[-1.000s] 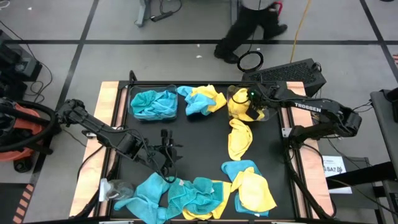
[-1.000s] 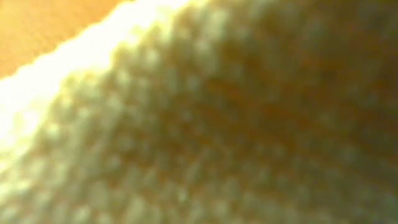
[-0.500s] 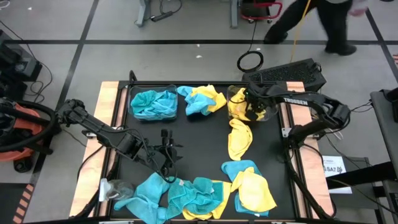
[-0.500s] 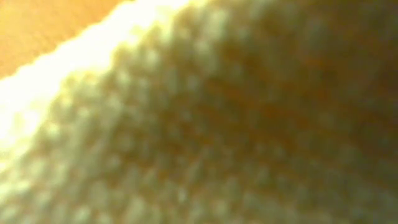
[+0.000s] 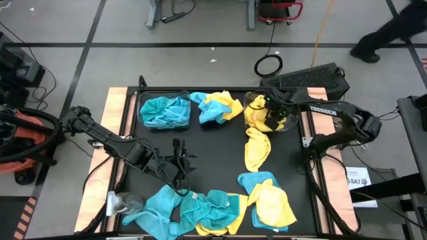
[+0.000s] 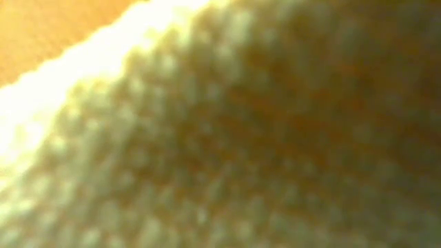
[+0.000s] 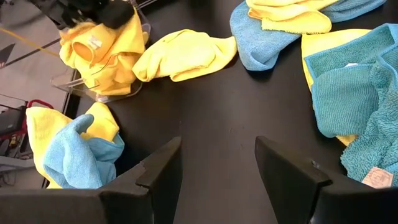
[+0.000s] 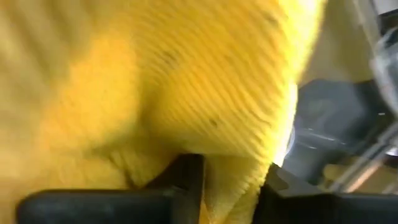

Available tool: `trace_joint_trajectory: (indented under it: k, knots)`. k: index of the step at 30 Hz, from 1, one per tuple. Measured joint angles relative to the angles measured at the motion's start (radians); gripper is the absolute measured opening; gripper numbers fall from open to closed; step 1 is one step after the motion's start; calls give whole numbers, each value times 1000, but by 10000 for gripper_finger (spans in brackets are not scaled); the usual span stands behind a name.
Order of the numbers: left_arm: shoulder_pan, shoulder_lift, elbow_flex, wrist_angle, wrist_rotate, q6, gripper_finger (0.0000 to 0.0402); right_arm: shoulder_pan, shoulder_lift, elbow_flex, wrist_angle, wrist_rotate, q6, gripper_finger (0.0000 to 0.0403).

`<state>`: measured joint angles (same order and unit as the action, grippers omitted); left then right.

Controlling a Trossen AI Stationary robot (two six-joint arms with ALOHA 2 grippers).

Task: Sort microfiber towel by color & place in baskets
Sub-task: Put the yellow microfiber cloth into the right transparent bin, then put the right yellow microfiber cloth into the right transparent bin

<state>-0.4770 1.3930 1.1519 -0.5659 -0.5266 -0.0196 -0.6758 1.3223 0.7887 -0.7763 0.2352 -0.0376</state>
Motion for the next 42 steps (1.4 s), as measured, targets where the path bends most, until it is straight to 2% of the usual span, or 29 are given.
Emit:
trace_joint_trajectory:
  k: [10,17,20,25,33,37,42]
  knots:
    - [0,0,0,1,0,0,206,1,-242,0,-33,37,0,169]
    - [0,0,0,9,0,2,206,1,-409,0,-33,10,12,197]
    - [0,0,0,9,0,6,206,3,-469,0,-33,-58,14,198]
    - [0,0,0,10,0,8,206,3,-542,0,-33,-231,19,199]
    - [0,0,0,10,0,7,206,39,-583,0,-31,-516,19,199]
    - [0,0,0,11,0,6,206,100,-582,0,-14,-571,19,199]
    - [1,0,0,13,0,6,206,185,-582,0,16,-582,27,199]
